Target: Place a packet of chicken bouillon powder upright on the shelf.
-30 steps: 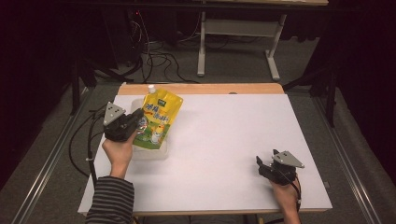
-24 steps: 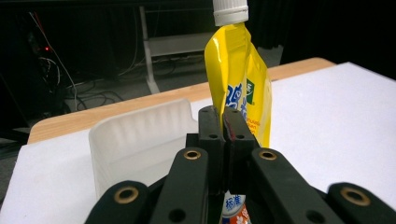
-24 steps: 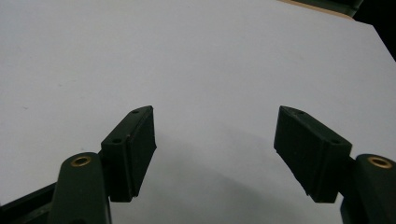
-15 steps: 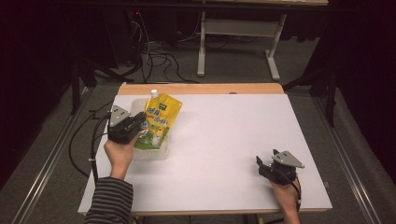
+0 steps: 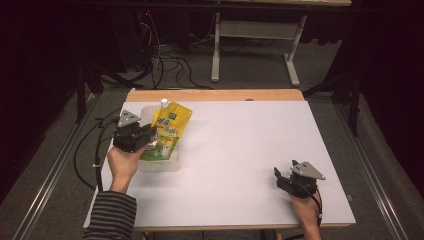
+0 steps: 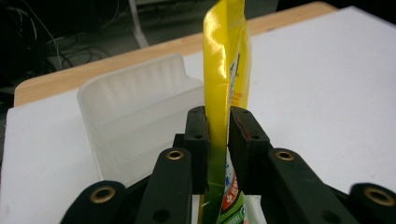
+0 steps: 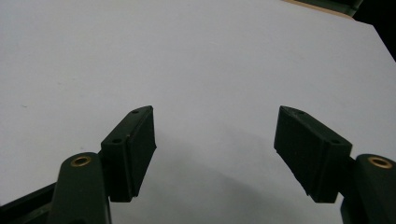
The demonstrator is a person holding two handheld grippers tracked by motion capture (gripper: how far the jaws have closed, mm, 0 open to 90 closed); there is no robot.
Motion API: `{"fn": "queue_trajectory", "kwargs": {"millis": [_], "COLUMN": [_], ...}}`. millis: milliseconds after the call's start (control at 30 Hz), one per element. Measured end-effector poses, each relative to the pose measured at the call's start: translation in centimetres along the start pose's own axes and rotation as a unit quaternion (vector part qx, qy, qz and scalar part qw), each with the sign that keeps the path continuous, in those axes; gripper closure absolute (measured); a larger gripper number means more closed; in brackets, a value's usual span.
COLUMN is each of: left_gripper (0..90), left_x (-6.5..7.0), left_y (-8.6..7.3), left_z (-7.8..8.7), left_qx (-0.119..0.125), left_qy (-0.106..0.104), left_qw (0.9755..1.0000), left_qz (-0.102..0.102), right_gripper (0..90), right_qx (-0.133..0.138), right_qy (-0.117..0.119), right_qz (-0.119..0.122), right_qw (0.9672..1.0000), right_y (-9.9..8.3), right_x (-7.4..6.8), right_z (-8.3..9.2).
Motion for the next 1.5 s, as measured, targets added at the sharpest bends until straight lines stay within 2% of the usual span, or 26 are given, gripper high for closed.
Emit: {"fn": "queue_trajectory", "kwargs": {"millis": [100,267,300,367,467,533,667,700,733,833,900,1100,1233,1300,1433,1467,1500], "left_gripper": [76.0,75.9,79.3,81.0,81.6,82.1,82.8,82.8,82.8,82.7,82.5,81.0,79.5,79.0,80.2,80.2,80.7], "left_x": [-0.2,-0.2,0.1,0.3,0.5,0.4,0.6,0.7,0.7,0.8,0.8,1.0,0.8,0.8,0.9,0.9,0.7], "left_y": [0.0,-0.3,-0.4,-0.3,-0.3,-0.3,-0.4,-0.5,-0.6,-1.0,-1.2,-1.6,-1.8,-1.8,-1.8,-1.8,-1.8], "left_z": [-0.4,-1.0,-1.1,-1.0,-0.9,-0.8,-0.7,-0.8,-0.9,-1.0,-0.8,-0.1,0.2,0.5,0.6,0.6,0.6], "left_qx": [-0.016,-0.044,-0.049,-0.050,-0.048,-0.038,0.006,0.035,0.046,0.058,0.061,0.041,0.005,-0.015,-0.029,-0.030,-0.023], "left_qy": [0.004,-0.008,-0.018,-0.018,-0.021,-0.017,-0.011,-0.006,-0.005,-0.002,-0.007,-0.018,-0.028,-0.032,-0.036,-0.034,-0.019], "left_qw": [0.9999,0.9989,0.9985,0.9986,0.9986,0.9991,0.9999,0.9993,0.9989,0.9982,0.9979,0.9990,0.9995,0.9993,0.9989,0.9990,0.9996], "left_qz": [0.002,0.016,0.015,0.000,-0.007,-0.010,-0.004,0.004,0.009,0.015,0.018,0.007,0.016,0.011,0.007,0.004,-0.002], "right_gripper": [29.6,29.6,29.6,29.6,29.6,29.6,29.6,29.6,29.6,29.6,29.6,29.6,29.6,29.6,29.6,29.6,29.6], "right_qx": [0.002,0.002,0.003,0.003,0.003,0.003,0.003,0.003,0.003,0.003,0.003,0.004,0.002,0.002,-0.001,-0.001,-0.002], "right_qy": [0.000,0.000,0.000,0.000,0.001,0.000,0.001,0.001,0.001,0.001,0.001,0.000,0.001,0.000,-0.001,-0.001,-0.001], "right_qz": [-0.001,0.001,0.000,0.000,0.001,0.001,0.000,0.001,0.000,0.001,0.000,-0.001,0.000,0.001,0.003,0.003,0.004], "right_qw": [1.0000,1.0000,1.0000,1.0000,1.0000,1.0000,1.0000,1.0000,1.0000,1.0000,1.0000,1.0000,1.0000,1.0000,1.0000,1.0000,1.0000], "right_y": [0.0,0.0,0.0,0.0,0.0,0.0,0.0,0.0,0.0,0.0,0.0,0.0,0.0,0.0,0.0,0.0,0.0], "right_x": [0.0,0.0,0.0,0.0,0.0,0.0,0.0,0.0,0.0,0.0,0.0,0.0,-0.1,0.0,-0.1,-0.1,-0.1], "right_z": [0.0,0.0,0.0,0.0,0.0,0.0,0.0,0.0,0.0,0.0,0.0,0.0,0.0,0.0,0.0,0.0,0.0]}}
Point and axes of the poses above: each handheld gripper's, and its own axes: z roughly backward along the jaws, y roughly out of its top, x roughly to its right, the point moved 8 cm from there along -z, roughly forward along the jaws, and after that the axes turned 5 degrees about y, right-handed, at the moved point
